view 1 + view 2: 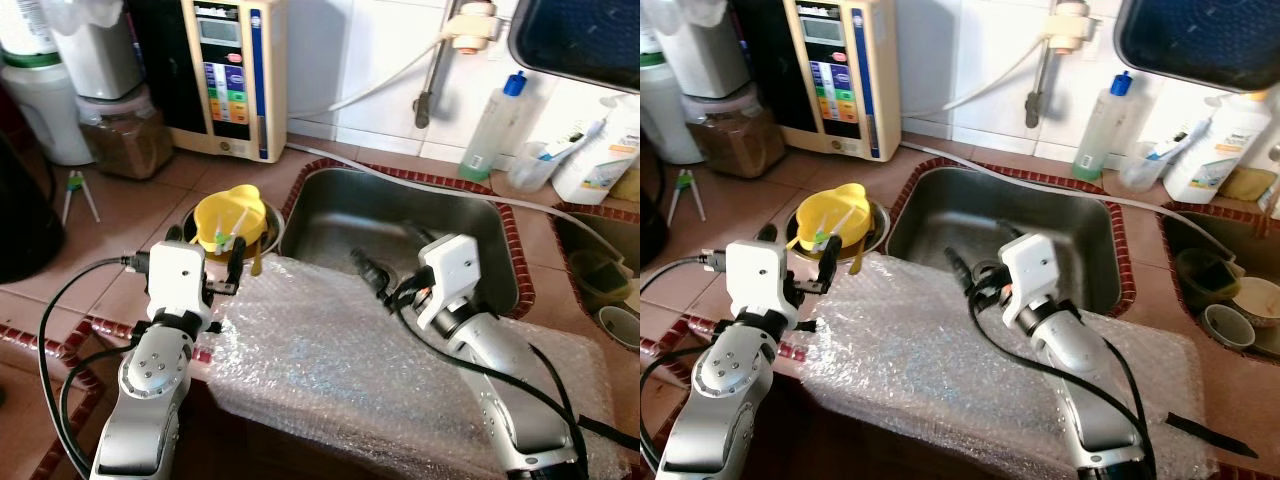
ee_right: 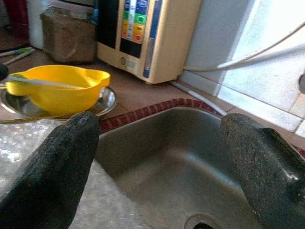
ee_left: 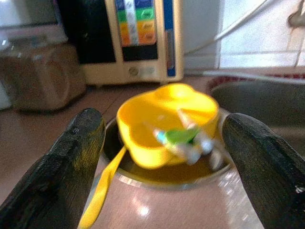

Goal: Kitchen organization

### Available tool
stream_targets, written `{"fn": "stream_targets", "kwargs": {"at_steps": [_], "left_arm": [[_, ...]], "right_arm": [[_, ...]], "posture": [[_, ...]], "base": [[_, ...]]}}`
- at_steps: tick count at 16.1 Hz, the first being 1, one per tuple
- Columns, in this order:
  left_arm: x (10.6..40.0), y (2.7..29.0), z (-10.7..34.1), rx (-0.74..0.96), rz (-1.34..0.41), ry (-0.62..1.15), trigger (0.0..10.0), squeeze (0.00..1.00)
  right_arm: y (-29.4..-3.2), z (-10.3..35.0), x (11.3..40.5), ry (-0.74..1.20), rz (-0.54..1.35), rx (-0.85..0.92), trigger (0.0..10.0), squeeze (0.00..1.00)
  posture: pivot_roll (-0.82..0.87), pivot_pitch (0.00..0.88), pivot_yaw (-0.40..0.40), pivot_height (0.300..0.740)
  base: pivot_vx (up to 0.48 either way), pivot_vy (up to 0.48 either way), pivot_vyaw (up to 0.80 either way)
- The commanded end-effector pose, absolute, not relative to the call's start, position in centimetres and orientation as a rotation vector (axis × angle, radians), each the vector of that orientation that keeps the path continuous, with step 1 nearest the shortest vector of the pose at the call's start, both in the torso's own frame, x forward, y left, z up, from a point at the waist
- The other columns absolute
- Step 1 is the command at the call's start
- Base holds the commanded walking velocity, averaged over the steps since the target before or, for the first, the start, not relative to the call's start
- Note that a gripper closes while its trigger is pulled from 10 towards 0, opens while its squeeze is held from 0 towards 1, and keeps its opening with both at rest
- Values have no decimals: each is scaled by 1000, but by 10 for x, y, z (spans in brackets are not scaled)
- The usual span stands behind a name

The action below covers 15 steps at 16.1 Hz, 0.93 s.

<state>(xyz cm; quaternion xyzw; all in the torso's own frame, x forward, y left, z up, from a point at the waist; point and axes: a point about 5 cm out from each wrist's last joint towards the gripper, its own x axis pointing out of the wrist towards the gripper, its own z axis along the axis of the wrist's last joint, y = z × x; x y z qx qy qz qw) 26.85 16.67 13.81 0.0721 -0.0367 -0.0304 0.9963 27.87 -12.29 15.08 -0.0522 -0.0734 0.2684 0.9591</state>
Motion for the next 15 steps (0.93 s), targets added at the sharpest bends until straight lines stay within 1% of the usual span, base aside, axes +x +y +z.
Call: {"fn": "stream_targets", "kwargs": {"at_steps": [1,4,5,8,10,15], "left_arm": [[272,165,139,141,-75,-82,10000,0],[282,157,133,144,-114,-55,10000,0],[288,153,135,137,-135,-74,10000,0],[296,148,136,133,-154,-86,10000,0],[300,146,129,143,-159,-53,10000,0],[305,148,128,142,-153,-54,10000,0]], "right_arm": [[-125,155,278,-157,552,-107,10000,0],[-125,158,280,-150,554,-68,10000,0],[-123,160,279,-153,577,-70,10000,0],[-113,164,272,-133,683,0,10000,0],[-107,167,266,-113,768,41,10000,0],[-112,182,274,-190,694,-8,10000,0]], "posture": [[17,30,-47,740],[8,30,-48,740],[2,29,-48,740],[-9,30,-44,740],[-17,33,-41,740],[-15,32,-49,740]], "base": [[0,0,0],[0,0,0],[0,0,0],[0,0,0],[0,0,0],[0,0,0]]}}
